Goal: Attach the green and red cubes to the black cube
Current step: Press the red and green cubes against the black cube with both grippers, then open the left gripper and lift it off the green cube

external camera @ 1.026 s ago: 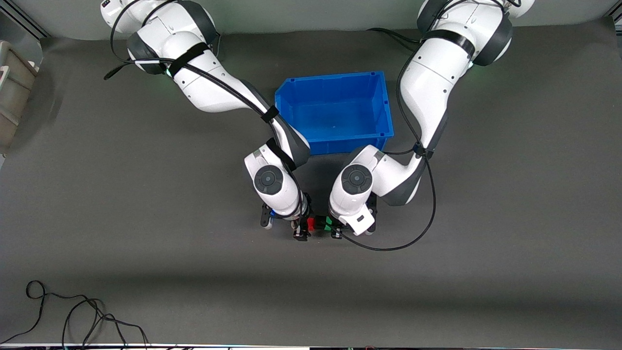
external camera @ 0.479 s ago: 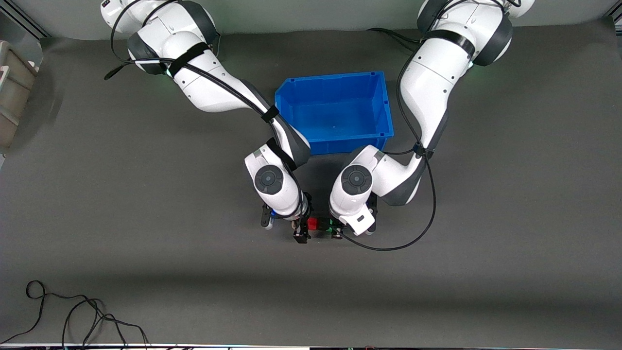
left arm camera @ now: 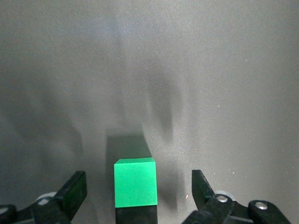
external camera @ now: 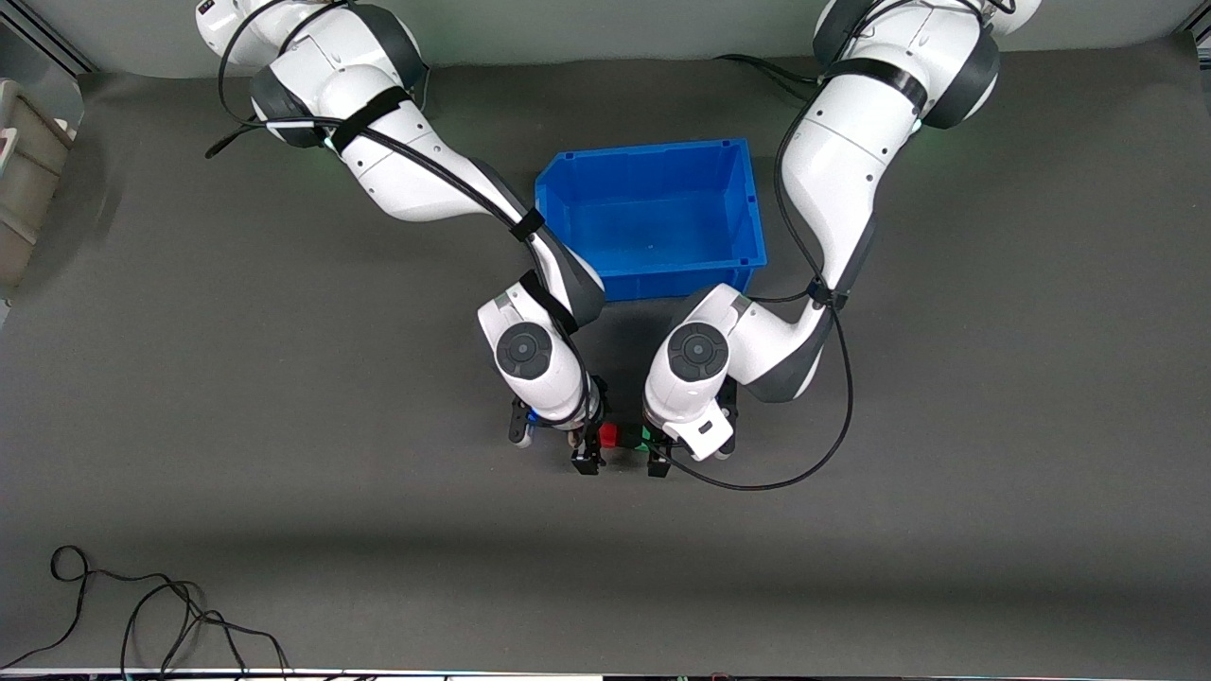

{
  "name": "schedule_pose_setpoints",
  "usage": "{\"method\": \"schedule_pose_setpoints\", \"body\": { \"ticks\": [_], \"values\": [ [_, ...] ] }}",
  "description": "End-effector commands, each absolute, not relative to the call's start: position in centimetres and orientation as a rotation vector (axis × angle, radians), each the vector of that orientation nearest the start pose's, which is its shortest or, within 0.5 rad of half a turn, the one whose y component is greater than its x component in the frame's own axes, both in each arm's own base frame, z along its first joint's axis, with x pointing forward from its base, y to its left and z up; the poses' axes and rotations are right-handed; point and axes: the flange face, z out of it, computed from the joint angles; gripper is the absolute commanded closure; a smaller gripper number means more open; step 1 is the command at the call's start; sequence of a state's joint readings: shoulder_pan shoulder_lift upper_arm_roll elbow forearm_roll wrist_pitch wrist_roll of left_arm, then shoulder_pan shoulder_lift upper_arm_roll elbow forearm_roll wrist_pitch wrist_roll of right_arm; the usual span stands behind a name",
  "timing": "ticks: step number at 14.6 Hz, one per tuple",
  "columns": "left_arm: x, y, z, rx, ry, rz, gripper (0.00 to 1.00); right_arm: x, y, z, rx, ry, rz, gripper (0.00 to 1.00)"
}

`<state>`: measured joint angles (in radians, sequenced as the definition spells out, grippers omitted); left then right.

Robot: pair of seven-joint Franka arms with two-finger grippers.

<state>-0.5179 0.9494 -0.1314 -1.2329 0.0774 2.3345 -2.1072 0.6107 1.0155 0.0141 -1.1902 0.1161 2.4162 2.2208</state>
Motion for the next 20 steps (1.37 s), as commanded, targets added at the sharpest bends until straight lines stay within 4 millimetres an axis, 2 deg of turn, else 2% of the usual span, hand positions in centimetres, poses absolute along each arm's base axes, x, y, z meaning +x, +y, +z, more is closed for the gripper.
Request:
{"method": "schedule_pose_setpoints", "body": {
  "ticks": [1, 5, 6, 8, 9, 11, 13, 15, 16, 17, 20],
  "values": [
    [64.1, -43.4, 23.2, -2.463, -2.218, -0.01, 0.0, 63.5, 46.0, 18.3, -1.931, 2.165, 0.069, 0.0],
    [65.2, -40.1, 26.9, -2.471, -2.086, 0.02, 0.0, 63.5, 46.0, 18.6, -1.931, 2.159, 0.066, 0.0],
    [65.9, -38.4, 28.5, -2.459, -2.064, 0.005, 0.0, 63.6, 45.9, 18.6, -1.934, 2.158, 0.065, 0.0],
    [65.9, -35.7, 31.1, -2.575, -1.778, 0.022, 0.0, 64.3, 45.3, 20.5, -1.928, 2.154, 0.059, 0.0],
    [66.2, -33.0, 32.6, -2.603, -1.651, 0.071, 0.0, 64.5, 45.3, 22.8, -1.95, 2.122, 0.054, 0.0],
    [66.6, -28.1, 35.9, -2.658, -1.47, 0.123, 0.0, 65.2, 43.1, 26.5, -2.08, 2.095, 0.069, 0.0],
    [66.8, -20.8, 38.6, -2.738, -1.268, 0.154, 0.0, 65.6, 40.1, 31.6, -2.197, 2.067, 0.109, 0.0],
    [66.3, -13.0, 41.1, -2.841, -1.037, 0.182, 0.0, 65.0, 37.4, 36.6, -2.377, 1.976, 0.158, 0.0],
    [66.0, -8.7, 42.2, -2.911, -0.884, 0.209, 0.0, 64.9, 35.3, 39.5, -2.45, 1.918, 0.179, 0.0],
    [65.6, -5.2, 42.9, -2.962, -0.75, 0.246, 0.0, 64.7, 33.2, 42.1, -2.521, 1.862, 0.209, 0.0],
    [64.6, 0.9, 44.8, -3.039, -0.441, 0.29, 0.0, 63.5, 26.7, 48.3, -2.731, 1.634, 0.306, 0.0]
  ]
}}
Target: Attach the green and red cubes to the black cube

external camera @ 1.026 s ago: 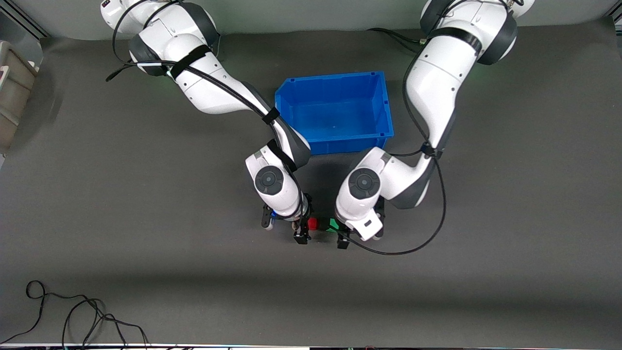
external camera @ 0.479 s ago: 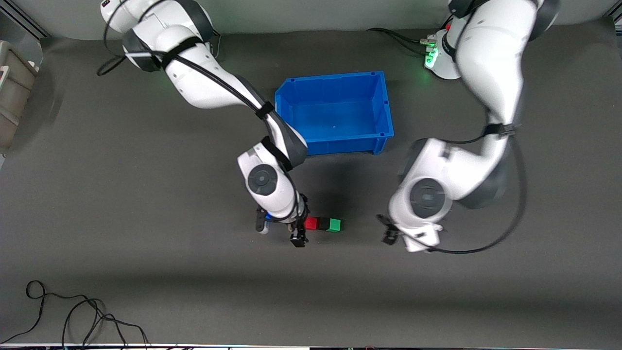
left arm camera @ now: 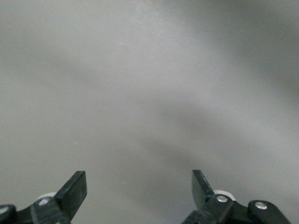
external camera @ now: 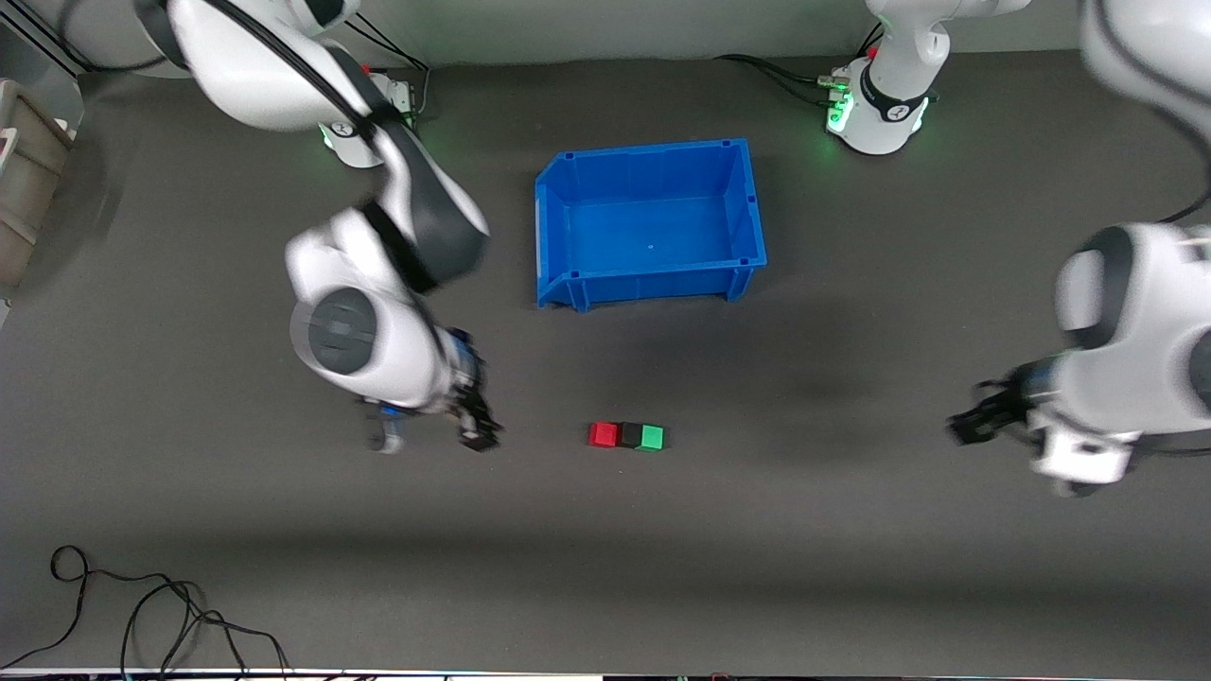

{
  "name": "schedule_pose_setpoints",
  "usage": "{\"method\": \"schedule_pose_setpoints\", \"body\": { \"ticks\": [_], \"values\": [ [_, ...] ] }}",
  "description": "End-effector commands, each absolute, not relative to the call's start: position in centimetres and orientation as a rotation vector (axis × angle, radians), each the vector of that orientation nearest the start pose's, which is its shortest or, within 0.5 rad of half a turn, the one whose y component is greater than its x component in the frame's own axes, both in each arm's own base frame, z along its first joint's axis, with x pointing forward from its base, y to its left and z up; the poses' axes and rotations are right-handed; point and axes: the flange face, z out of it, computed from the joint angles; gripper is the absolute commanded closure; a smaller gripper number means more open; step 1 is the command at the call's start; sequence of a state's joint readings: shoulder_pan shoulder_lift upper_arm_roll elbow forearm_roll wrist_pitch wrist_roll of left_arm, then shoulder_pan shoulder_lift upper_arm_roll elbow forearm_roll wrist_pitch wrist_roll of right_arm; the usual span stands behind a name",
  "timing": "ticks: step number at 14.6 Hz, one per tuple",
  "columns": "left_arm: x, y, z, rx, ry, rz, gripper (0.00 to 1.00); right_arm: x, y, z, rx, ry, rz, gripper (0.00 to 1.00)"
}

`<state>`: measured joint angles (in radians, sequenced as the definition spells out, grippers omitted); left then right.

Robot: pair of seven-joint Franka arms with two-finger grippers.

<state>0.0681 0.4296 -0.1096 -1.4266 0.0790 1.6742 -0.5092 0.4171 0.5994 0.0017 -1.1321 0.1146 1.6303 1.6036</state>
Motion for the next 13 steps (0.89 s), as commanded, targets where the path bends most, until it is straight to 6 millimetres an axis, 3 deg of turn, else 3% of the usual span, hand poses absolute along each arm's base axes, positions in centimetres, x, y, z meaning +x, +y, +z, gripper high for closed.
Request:
{"method": "schedule_pose_setpoints", "body": {
  "ticks": [1, 2, 4, 6, 7, 9, 11, 13],
  "values": [
    [64.0, 2.1, 45.9, -3.057, -0.356, 0.285, 0.0, 62.9, 24.7, 49.8, -2.795, 1.551, 0.346, 0.0],
    [63.4, 4.4, 46.9, -3.08, -0.248, 0.294, 0.0, 62.3, 22.9, 51.2, -2.858, 1.445, 0.385, 0.0],
    [62.3, 5.7, 48.9, -3.099, -0.081, 0.311, 0.0, 61.4, 19.1, 53.1, -2.963, 1.183, 0.444, 0.0],
    [61.6, 5.2, 51.3, -3.102, 0.039, 0.259, 0.0, 60.7, 15.2, 54.4, -3.025, 0.92, 0.461, 0.0],
    [61.9, 4.2, 52.7, -3.112, 0.141, 0.188, 0.0, 60.3, 13.3, 55.0, -3.044, 0.776, 0.469, 0.0],
    [63.4, 2.9, 55.7, -3.135, 0.185, 0.074, 0.0, 59.6, 9.9, 56.4, -3.066, 0.561, 0.447, 0.0],
    [63.8, 2.2, 57.0, -3.14, 0.192, 0.037, 0.0, 58.3, 8.6, 57.2, -3.074, 0.395, 0.438, 0.0],
    [63.8, 1.9, 57.1, -3.178, 0.115, 0.032, 0.0, 57.4, 7.7, 57.6, -3.102, 0.37, 0.381, 0.0]
  ]
}}
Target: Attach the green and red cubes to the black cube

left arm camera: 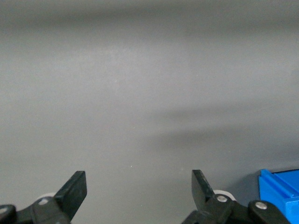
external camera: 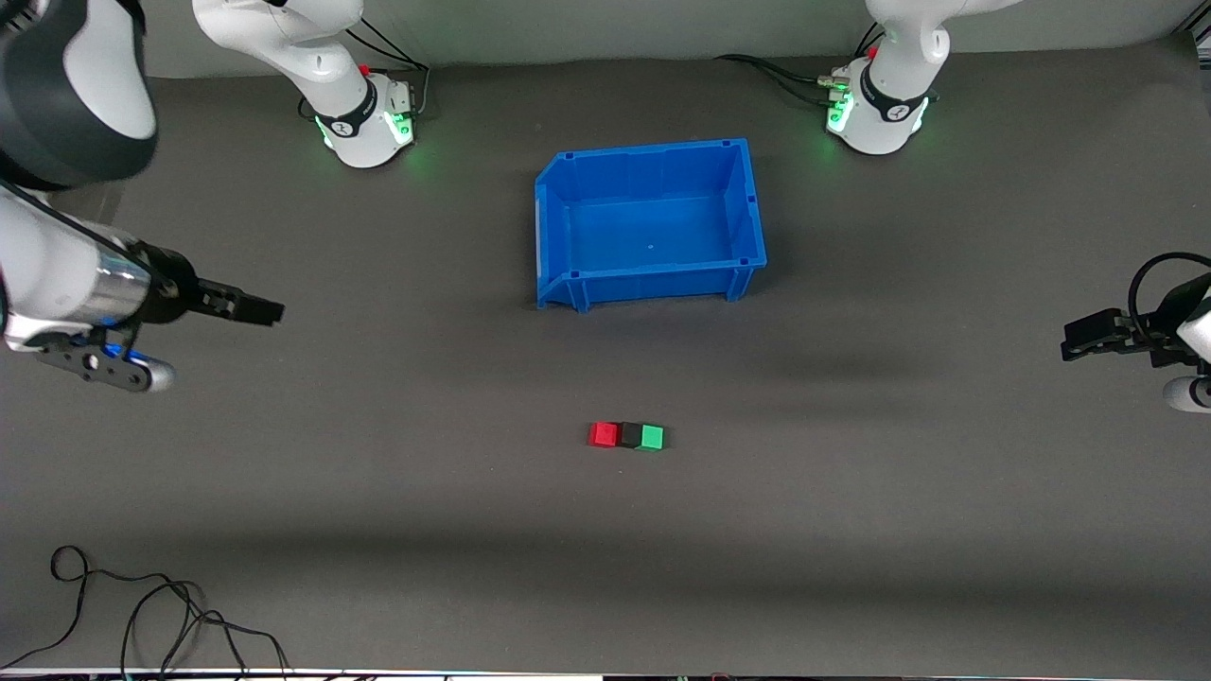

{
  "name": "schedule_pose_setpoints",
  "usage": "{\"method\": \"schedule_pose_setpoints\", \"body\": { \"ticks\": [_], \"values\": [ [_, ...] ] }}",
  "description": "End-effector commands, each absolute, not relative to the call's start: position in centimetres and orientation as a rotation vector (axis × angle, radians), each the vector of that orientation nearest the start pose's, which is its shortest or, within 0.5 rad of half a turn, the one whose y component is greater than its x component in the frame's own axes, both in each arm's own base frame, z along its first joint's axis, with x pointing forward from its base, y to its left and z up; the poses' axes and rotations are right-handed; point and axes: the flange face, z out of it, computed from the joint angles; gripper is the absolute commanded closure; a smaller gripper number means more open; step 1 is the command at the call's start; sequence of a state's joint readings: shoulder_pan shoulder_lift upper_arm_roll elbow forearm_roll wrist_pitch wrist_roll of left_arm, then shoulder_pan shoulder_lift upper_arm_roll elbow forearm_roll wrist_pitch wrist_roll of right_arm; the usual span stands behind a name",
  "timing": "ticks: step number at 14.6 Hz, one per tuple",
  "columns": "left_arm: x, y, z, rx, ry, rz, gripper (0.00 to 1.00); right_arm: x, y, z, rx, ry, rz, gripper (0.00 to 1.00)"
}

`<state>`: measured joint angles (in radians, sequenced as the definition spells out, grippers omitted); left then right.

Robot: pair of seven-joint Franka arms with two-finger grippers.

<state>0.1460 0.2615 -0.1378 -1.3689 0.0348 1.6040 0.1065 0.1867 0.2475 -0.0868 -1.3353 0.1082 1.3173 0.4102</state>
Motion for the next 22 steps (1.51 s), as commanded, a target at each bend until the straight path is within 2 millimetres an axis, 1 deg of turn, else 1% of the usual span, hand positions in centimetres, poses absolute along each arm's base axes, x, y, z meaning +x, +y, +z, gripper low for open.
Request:
{"method": "schedule_pose_setpoints", "body": {
  "ticks": [1, 2, 4, 5, 6, 8, 9, 10, 11, 12, 13, 15, 17, 18, 22],
  "values": [
    [63.7, 1.6, 57.2, -3.202, 0.049, 0.035, 0.0, 57.0, 7.4, 57.6, -3.115, 0.314, 0.33, 0.0],
    [63.5, 1.6, 57.4, -3.204, -0.005, 0.039, 0.0, 56.4, 7.0, 57.5, -3.113, 0.254, 0.271, 0.0],
    [62.2, 1.6, 57.2, -3.203, -0.11, 0.106, 0.0, 55.6, 6.7, 57.0, -3.104, 0.226, 0.172, 0.0],
    [61.2, 1.5, 57.4, -3.197, -0.116, 0.061, 0.0, 55.2, 6.6, 56.8, -3.105, 0.225, 0.146, 0.0],
    [60.6, 1.3, 57.4, -3.194, -0.117, 0.019, 0.0, 54.7, 6.4, 56.4, -3.123, 0.219, 0.103, 0.0],
    [60.6, 1.3, 57.2, -3.189, -0.094, 0.028, 0.0, 53.7, 6.0, 55.7, -3.127, 0.205, 0.027, 0.0],
    [60.3, 1.2, 57.4, -3.176, -0.075, 0.03, 0.0, 53.8, 5.7, 55.9, -3.128, 0.186, 0.025, 0.0],
    [59.7, 0.7, 57.9, -3.145, -0.049, 0.032, 0.0, 54.2, 4.6, 56.4, -3.123, 0.182, 0.008, 0.0],
    [58.9, 0.6, 58.0, -3.115, -0.037, 0.05, 0.0, 54.7, 3.5, 57.3, -3.116, 0.185, -0.018, 0.0],
    [58.3, 0.8, 58.5, -3.107, -0.041, 0.041, 0.0, 54.7, 3.7, 57.7, -3.116, 0.176, -0.025, 0.0],
    [58.1, 1.0, 58.8, -3.108, -0.035, 0.039, 0.0, 54.6, 3.8, 57.8, -3.117, 0.178, -0.03, 0.0],
    [57.7, 0.7, 59.3, -3.107, -0.026, 0.046, 0.0, 54.6, 4.0, 58.4, -3.113, 0.188, -0.046, 0.0],
    [57.6, 0.6, 59.4, -3.106, -0.019, 0.046, 0.0, 54.6, 4.4, 58.5, -3.113, 0.181, -0.048, 0.0],
    [57.6, 0.7, 59.4, -3.11, -0.014, 0.047, 0.0, 54.5, 5.2, 58.5, -3.115, 0.157, -0.051, 0.0],
    [57.6, 0.7, 59.4, -3.123, -0.02, 0.045, 0.0, 54.5, 5.4, 58.6, -3.117, 0.152, -0.051, 0.0]
  ]
}}
